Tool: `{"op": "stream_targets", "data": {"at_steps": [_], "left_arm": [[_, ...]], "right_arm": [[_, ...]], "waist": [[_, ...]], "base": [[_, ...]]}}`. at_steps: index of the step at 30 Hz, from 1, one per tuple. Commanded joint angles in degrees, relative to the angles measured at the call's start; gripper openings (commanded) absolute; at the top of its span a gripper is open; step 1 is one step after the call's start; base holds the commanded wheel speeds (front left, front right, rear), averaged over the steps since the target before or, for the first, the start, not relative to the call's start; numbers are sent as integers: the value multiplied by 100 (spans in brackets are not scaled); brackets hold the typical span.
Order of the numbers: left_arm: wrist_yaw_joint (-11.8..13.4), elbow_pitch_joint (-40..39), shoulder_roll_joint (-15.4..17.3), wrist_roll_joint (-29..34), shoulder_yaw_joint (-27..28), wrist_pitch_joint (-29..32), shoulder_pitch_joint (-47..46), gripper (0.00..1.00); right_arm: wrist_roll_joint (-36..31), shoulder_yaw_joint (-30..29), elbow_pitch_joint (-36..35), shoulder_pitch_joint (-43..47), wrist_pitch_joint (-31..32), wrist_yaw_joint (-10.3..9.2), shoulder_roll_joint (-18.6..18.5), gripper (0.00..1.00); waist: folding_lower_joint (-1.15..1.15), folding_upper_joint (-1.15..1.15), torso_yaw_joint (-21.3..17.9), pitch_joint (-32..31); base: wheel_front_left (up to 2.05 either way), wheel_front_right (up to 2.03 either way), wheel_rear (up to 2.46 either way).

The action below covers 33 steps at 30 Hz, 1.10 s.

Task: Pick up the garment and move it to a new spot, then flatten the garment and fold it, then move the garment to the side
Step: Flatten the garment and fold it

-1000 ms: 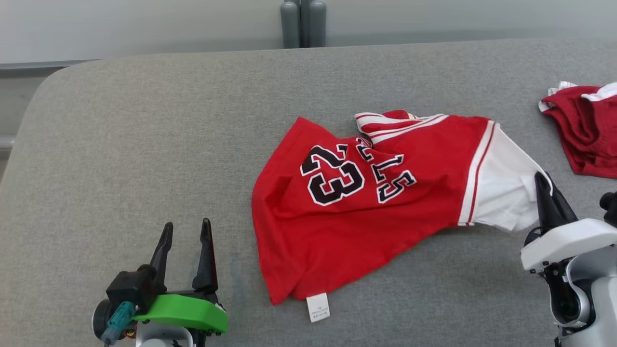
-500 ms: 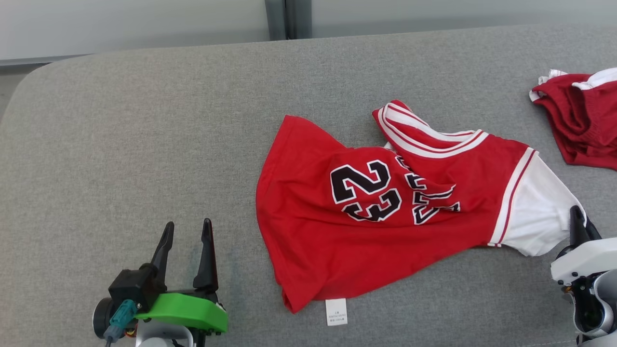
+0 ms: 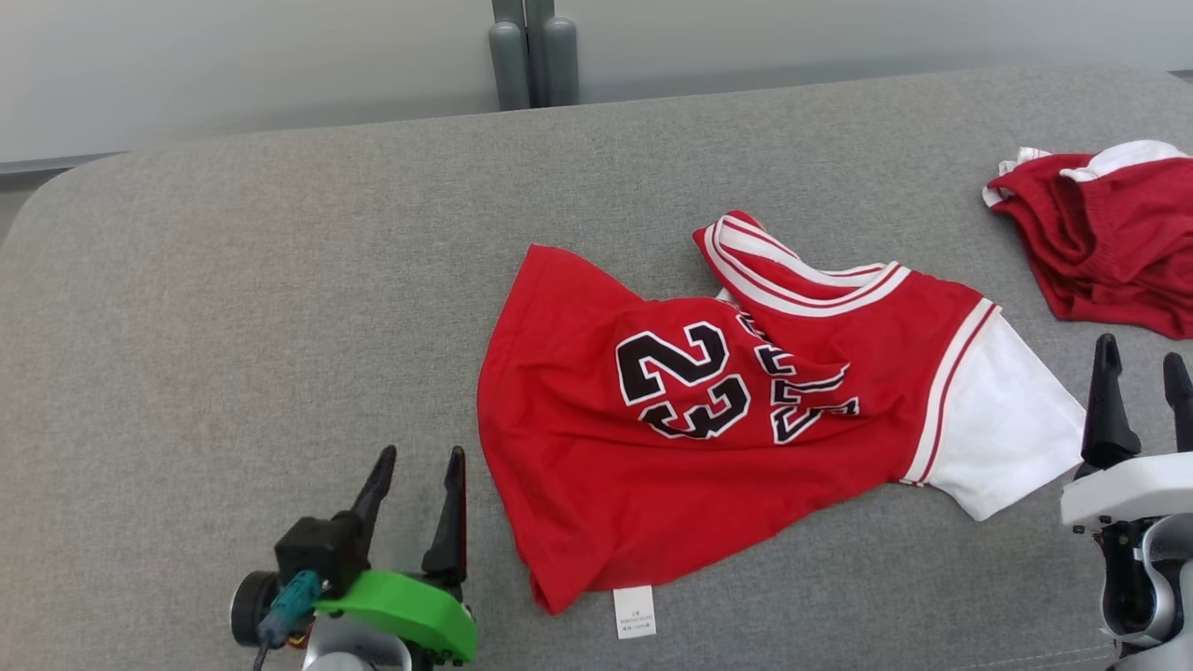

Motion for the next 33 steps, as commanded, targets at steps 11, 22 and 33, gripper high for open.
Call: {"op": "stream_targets", "data": {"at_steps": [11, 22, 33], "left_arm": [[-243, 1450, 32, 55, -621, 807, -1578, 100], [-324, 2724, 263, 355, -1045, 1387, -2810, 100], [-365, 2971, 266, 169, -1337, 1539, -3149, 0]], "right_arm": [[3, 1031, -859, 32, -213, 0, 71, 100], [35, 1301, -792, -136, -358, 0, 49, 100], [17, 1267, -708, -150, -416, 1, 85, 100]], "waist": [[0, 0, -399, 315], [0, 0, -784, 702], [0, 0, -757, 725]], "base": [[0, 0, 0], [0, 0, 0], [0, 0, 0]]}}
